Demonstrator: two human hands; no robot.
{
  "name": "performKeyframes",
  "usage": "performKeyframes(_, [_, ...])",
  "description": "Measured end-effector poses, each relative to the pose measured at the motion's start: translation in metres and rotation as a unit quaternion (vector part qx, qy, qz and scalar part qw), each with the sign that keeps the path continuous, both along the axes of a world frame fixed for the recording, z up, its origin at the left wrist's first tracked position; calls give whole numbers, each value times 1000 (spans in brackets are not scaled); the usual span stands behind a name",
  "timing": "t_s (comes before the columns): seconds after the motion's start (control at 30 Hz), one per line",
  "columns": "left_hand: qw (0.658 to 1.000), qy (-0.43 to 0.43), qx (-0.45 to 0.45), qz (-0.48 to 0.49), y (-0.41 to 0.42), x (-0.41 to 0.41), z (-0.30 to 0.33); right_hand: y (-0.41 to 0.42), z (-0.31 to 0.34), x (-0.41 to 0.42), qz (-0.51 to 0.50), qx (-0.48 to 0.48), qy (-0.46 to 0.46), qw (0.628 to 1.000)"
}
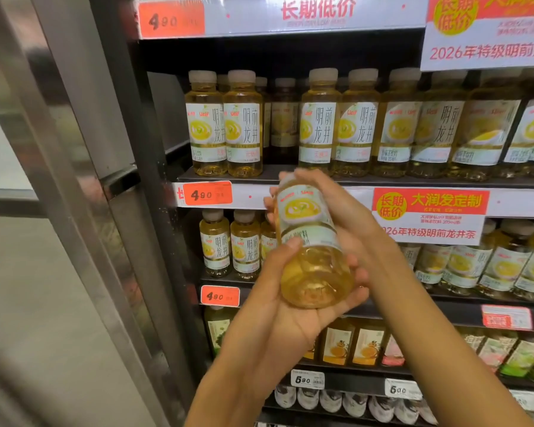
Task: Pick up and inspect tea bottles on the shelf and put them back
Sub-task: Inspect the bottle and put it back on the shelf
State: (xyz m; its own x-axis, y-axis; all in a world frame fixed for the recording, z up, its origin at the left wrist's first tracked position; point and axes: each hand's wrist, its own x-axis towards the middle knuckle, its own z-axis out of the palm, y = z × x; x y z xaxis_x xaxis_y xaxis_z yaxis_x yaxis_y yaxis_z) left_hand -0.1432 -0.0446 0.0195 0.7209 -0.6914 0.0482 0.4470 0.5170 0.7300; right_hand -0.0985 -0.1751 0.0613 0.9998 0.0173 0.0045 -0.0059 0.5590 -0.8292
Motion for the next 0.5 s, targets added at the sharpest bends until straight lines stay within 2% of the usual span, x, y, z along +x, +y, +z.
performKeyframes(0.1, [987, -114, 106, 37, 7, 6, -16, -6, 15, -7, -90, -89, -113, 986])
performKeyframes(0.17, [947, -232, 210, 76, 8, 10, -18, -8, 20, -12, -105, -135, -180, 969])
performKeyframes(0.27, [931, -278, 213, 105, 8, 13, -19, -7, 21, -19, -116, -196, -216, 950])
performKeyframes(0.43, [912, -323, 192, 163, 3, 16, -27, -4, 14, -29, -132, -263, -179, 939])
performKeyframes(0.5, [901, -343, 187, 187, 2, 22, -30, -3, 9, -34, -129, -278, -203, 930])
